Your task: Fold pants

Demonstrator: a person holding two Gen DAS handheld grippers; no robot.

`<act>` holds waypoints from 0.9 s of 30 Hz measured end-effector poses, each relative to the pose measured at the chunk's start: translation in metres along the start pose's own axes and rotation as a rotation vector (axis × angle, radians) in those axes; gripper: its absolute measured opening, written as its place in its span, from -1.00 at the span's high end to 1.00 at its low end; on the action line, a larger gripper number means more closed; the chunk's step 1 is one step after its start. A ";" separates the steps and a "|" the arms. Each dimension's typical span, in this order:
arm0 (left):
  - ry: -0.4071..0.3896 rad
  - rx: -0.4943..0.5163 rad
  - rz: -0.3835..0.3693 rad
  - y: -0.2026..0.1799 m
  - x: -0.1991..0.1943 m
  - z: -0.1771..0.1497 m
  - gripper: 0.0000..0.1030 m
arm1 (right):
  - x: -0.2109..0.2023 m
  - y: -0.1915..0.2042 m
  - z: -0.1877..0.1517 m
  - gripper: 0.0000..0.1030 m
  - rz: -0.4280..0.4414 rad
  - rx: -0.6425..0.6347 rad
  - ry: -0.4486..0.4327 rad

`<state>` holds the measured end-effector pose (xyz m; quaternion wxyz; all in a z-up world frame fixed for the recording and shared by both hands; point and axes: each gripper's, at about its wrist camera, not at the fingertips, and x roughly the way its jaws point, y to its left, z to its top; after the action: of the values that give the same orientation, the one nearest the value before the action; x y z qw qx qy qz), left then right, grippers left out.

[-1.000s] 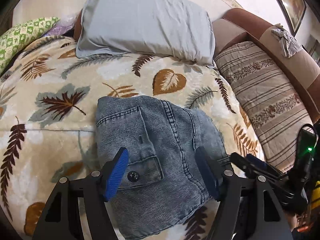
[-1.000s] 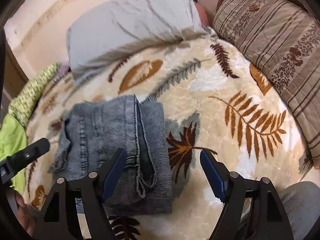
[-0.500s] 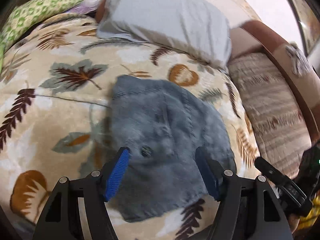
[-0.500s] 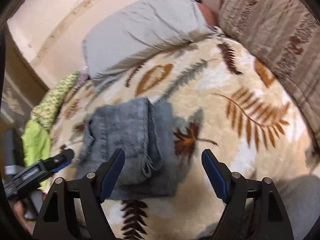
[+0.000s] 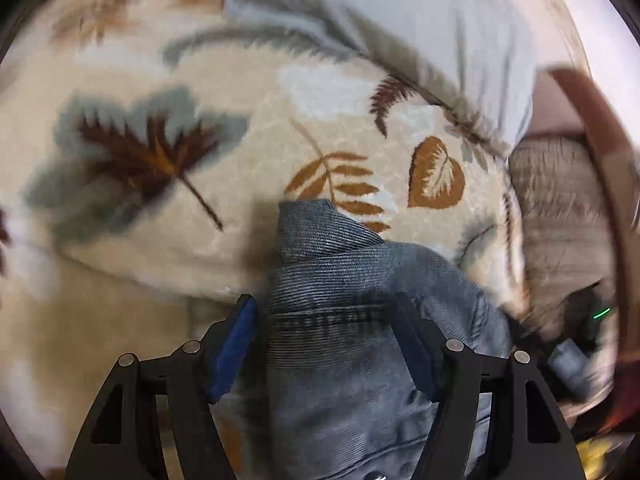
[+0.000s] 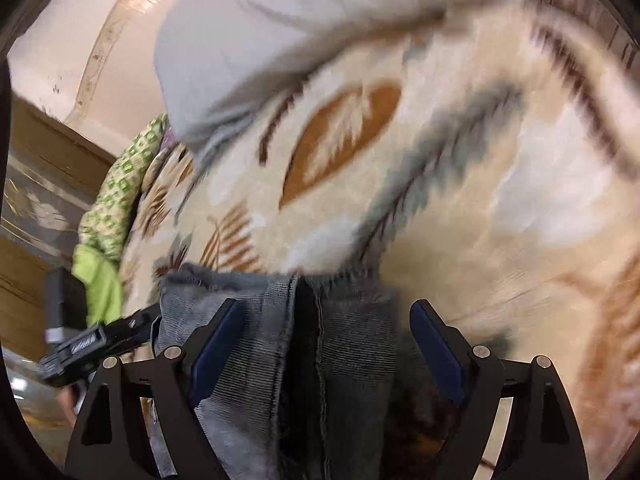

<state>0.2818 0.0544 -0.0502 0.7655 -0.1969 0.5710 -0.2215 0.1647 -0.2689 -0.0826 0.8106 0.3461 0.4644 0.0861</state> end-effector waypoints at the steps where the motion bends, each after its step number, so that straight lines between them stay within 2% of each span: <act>1: 0.001 -0.003 -0.036 0.001 0.003 0.003 -0.27 | 0.009 -0.006 -0.001 -0.69 0.019 0.027 0.032; 3: 0.005 0.004 -0.015 0.002 0.010 0.008 -0.22 | 0.011 -0.005 0.000 -0.60 0.026 0.007 0.028; 4: 0.005 0.001 -0.006 0.003 0.012 0.010 -0.14 | 0.012 0.000 0.002 -0.28 0.026 -0.022 0.034; 5: 0.003 0.002 0.002 0.003 0.013 0.010 0.05 | 0.014 0.003 0.002 0.00 0.014 -0.036 0.051; 6: -0.010 -0.001 0.001 0.004 0.011 0.010 0.20 | 0.014 0.004 0.001 0.10 0.007 -0.039 0.058; 7: -0.025 -0.002 -0.005 0.004 0.008 0.009 0.43 | 0.014 0.005 0.000 0.37 -0.003 -0.050 0.059; 8: -0.034 0.003 -0.032 0.003 0.003 0.009 0.50 | 0.010 0.008 -0.001 0.59 -0.018 -0.063 0.040; 10: -0.073 0.020 -0.099 -0.005 -0.016 0.005 0.56 | -0.009 0.015 0.001 0.80 -0.006 -0.075 -0.018; 11: -0.096 0.032 -0.129 -0.010 -0.025 0.004 0.57 | -0.020 0.021 0.004 0.83 0.002 -0.092 -0.055; 15: -0.164 0.074 -0.125 -0.028 -0.042 0.017 0.56 | -0.040 0.039 0.026 0.84 0.027 -0.130 -0.135; 18: -0.205 0.098 -0.061 -0.026 -0.033 0.023 0.45 | -0.031 0.036 0.044 0.82 0.043 -0.129 -0.169; 20: -0.168 0.105 0.029 -0.020 -0.015 0.018 0.33 | -0.010 0.024 0.045 0.57 0.025 -0.104 -0.140; 21: -0.143 0.095 0.076 -0.019 -0.006 0.015 0.31 | 0.001 0.016 0.040 0.47 -0.036 -0.074 -0.117; 22: -0.138 0.105 0.090 -0.019 -0.006 0.011 0.31 | 0.004 0.011 0.036 0.42 -0.064 -0.052 -0.100; 24: -0.167 0.118 0.039 -0.023 -0.022 0.003 0.26 | -0.010 0.017 0.025 0.37 -0.056 -0.063 -0.124; 25: -0.182 0.116 -0.002 -0.024 -0.032 -0.002 0.14 | -0.021 0.021 0.021 0.12 -0.054 -0.072 -0.154; 26: -0.200 0.118 -0.031 -0.025 -0.040 -0.007 -0.03 | -0.039 0.028 0.012 -0.27 -0.029 -0.076 -0.201; 27: -0.219 0.123 -0.053 -0.026 -0.049 -0.016 -0.12 | -0.049 0.031 0.005 -0.33 -0.003 -0.077 -0.228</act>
<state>0.2512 0.0604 -0.0014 0.8278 -0.1874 0.4639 -0.2536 0.1471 -0.2707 -0.0269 0.8710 0.3216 0.3661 0.0627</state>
